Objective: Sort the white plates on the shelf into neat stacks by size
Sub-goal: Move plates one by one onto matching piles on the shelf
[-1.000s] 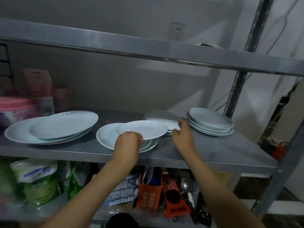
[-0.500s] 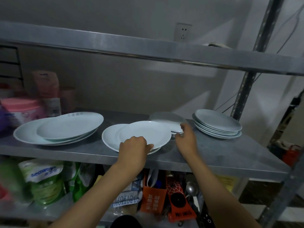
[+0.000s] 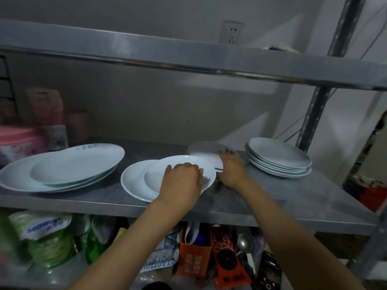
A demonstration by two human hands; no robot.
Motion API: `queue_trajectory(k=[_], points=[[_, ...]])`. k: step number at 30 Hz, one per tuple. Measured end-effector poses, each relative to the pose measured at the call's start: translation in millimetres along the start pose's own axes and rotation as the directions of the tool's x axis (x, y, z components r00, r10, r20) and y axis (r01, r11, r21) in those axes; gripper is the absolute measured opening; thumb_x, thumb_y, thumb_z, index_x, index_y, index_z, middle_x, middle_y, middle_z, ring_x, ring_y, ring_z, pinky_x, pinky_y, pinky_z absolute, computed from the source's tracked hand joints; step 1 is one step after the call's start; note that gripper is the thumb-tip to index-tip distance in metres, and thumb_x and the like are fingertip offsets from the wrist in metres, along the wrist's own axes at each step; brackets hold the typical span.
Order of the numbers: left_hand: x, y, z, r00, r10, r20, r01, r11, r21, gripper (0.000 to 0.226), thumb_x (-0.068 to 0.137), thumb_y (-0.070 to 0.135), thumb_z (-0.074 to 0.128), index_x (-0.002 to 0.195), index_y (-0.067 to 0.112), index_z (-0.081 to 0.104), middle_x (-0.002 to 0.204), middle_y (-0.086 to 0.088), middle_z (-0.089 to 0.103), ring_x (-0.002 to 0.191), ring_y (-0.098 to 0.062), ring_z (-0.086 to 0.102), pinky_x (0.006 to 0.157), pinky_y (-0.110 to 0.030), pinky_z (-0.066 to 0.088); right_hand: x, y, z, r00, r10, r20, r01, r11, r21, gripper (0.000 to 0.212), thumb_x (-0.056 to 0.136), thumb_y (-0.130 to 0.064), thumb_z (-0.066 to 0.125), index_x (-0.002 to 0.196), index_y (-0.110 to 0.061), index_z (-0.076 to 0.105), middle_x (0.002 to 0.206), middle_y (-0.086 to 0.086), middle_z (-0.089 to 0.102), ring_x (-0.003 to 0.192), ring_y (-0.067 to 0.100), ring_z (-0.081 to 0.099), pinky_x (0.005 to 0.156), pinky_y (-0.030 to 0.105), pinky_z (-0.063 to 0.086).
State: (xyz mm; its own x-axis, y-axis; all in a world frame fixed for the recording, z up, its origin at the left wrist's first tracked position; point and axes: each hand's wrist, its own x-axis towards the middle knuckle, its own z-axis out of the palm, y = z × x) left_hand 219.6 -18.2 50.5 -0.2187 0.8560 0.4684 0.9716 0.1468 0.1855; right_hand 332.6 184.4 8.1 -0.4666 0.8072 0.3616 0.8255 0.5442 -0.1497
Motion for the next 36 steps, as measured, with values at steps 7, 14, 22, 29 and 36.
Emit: queue_trajectory(k=[7,14,22,29,36], points=[[6,-4,5,0.998,0.055,-0.003,-0.055,0.993,-0.103,0.034,0.101,0.030,0.029,0.079,0.017,0.051,0.088,-0.004,0.061,0.084,-0.025,0.054,0.082,-0.039,0.041,13,2,9,0.996,0.024,0.084,-0.021,0.999,-0.029,0.067,0.072,-0.024,0.064,0.135,-0.027,0.040,0.135,0.012,0.048,0.130,0.037,0.041,0.102,0.055,0.037],[18,-18,17,0.988,0.153,-0.009,-0.153,0.985,-0.074,0.037,0.102,0.033,0.030,0.127,0.018,0.052,0.134,0.001,0.053,0.131,-0.019,0.040,0.111,-0.044,0.024,4,2,-3,0.996,-0.089,0.000,0.088,0.988,-0.131,0.051,0.077,-0.017,0.063,0.126,-0.014,0.047,0.117,0.015,0.054,0.105,0.035,0.056,0.080,0.040,0.051],[14,-21,13,0.981,0.176,0.086,-0.172,0.984,-0.048,0.043,0.101,0.040,0.028,0.134,0.019,0.045,0.145,0.003,0.042,0.139,-0.018,0.027,0.114,-0.048,0.018,0,-2,-17,0.957,-0.041,-0.288,-0.047,0.955,-0.294,0.033,0.060,0.008,0.063,0.092,0.004,0.064,0.077,0.022,0.067,0.060,0.037,0.065,0.046,0.036,0.051],[10,-20,12,0.981,0.177,0.075,-0.171,0.982,-0.077,0.042,0.101,0.040,0.027,0.132,0.020,0.047,0.140,0.004,0.046,0.135,-0.017,0.031,0.113,-0.045,0.019,-3,3,-45,0.879,0.086,-0.468,-0.152,0.983,-0.105,0.029,0.064,0.009,0.062,0.092,0.001,0.064,0.062,0.021,0.064,0.049,0.038,0.064,0.045,0.036,0.050],[2,-17,12,0.978,0.209,-0.013,-0.208,0.967,-0.146,0.042,0.101,0.041,0.030,0.134,0.021,0.047,0.141,0.004,0.046,0.136,-0.016,0.031,0.114,-0.044,0.021,-6,-4,-75,0.703,0.223,-0.675,-0.053,0.963,0.264,0.027,0.086,-0.004,0.049,0.107,-0.002,0.066,0.077,0.027,0.067,0.067,0.042,0.062,0.058,0.039,0.045]])
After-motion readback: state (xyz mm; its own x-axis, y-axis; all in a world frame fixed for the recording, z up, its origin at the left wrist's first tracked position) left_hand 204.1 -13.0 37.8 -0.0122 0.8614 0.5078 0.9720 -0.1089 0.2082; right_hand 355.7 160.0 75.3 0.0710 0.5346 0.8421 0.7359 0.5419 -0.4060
